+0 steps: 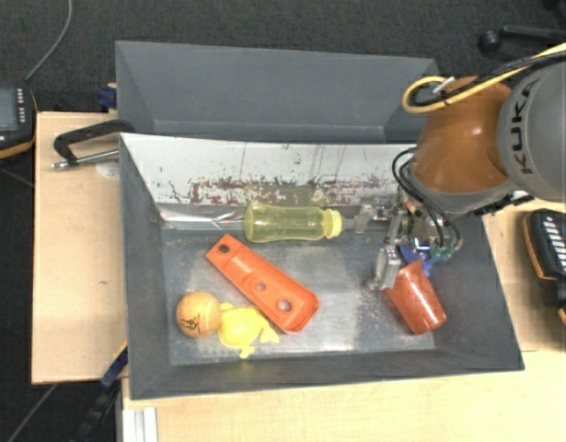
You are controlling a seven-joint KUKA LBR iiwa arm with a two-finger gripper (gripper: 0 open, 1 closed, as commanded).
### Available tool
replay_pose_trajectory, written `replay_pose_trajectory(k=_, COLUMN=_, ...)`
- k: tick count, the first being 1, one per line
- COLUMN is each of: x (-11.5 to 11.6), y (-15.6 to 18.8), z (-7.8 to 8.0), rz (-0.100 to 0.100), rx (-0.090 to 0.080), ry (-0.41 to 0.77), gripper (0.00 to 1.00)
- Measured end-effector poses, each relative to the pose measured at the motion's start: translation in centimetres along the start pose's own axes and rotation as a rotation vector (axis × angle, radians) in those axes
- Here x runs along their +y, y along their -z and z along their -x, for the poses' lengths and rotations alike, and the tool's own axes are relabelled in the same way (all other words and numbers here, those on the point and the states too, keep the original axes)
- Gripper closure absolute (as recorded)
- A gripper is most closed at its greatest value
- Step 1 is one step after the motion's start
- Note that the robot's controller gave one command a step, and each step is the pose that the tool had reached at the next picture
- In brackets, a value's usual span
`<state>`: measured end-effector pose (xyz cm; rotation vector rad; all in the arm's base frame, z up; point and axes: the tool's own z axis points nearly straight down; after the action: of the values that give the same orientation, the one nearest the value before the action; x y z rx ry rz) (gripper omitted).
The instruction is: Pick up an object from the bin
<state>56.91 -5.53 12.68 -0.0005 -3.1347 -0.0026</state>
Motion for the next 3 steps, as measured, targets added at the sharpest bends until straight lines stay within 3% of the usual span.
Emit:
replay_pose_trajectory(k=1, x=0.0, y=0.5, z=0.2, rz=-0.001, rx=-0.008, ry=0.001, gripper=0.0)
replay_pose_trajectory(k=2, x=-2.5, y=-3.1, z=-1.8, rz=0.001, rx=-0.01, ry=-0.133, gripper=0.0)
replay_pose_trajectory(k=3, x=-4.0, y=-4.1, z=-3.2, rz=0.001, rx=-0.005, ry=-0.195, gripper=0.0)
